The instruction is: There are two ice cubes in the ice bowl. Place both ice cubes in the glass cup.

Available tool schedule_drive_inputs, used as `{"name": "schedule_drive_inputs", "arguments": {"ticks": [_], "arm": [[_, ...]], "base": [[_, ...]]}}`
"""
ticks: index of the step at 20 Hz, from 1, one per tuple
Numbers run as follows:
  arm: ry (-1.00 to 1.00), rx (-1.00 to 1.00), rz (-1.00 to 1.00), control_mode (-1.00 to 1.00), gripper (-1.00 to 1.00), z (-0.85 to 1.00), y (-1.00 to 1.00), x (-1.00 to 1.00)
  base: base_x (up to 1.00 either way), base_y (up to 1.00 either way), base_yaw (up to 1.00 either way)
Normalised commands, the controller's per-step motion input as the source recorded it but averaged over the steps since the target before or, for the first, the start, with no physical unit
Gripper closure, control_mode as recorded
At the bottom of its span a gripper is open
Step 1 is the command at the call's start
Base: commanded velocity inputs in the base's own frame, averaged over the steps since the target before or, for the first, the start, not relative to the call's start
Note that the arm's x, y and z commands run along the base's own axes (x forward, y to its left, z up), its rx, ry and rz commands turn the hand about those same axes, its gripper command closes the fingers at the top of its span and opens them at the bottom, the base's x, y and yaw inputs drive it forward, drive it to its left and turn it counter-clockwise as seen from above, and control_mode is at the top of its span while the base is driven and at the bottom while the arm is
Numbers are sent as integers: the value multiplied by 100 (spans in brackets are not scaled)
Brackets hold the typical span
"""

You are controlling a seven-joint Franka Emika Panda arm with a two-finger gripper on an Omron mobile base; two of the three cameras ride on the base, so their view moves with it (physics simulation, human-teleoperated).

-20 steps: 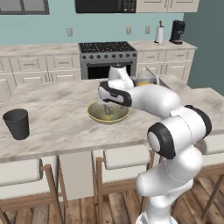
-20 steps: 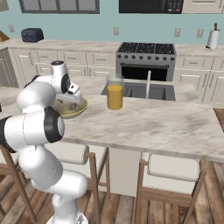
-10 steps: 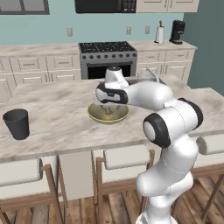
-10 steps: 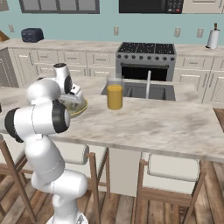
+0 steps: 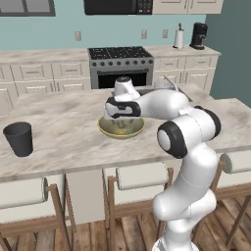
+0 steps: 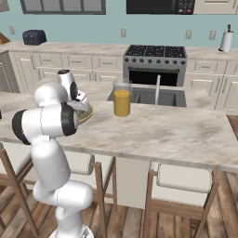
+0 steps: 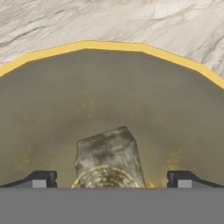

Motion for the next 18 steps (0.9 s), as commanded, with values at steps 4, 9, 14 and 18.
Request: {"name": "schedule_drive_inputs", "arguments": {"ticks": [4,9,14,18], "arm": [[0,-1,0,-100,-100,-17,0,14],[0,-1,0,-100,-100,-18,0,23],[0,0,0,-100,-100,-10,0,24],[0,0,0,-100,-100,-7,0,15]], "base": [[0,0,0],[0,0,0],[0,0,0],[0,0,0]]}}
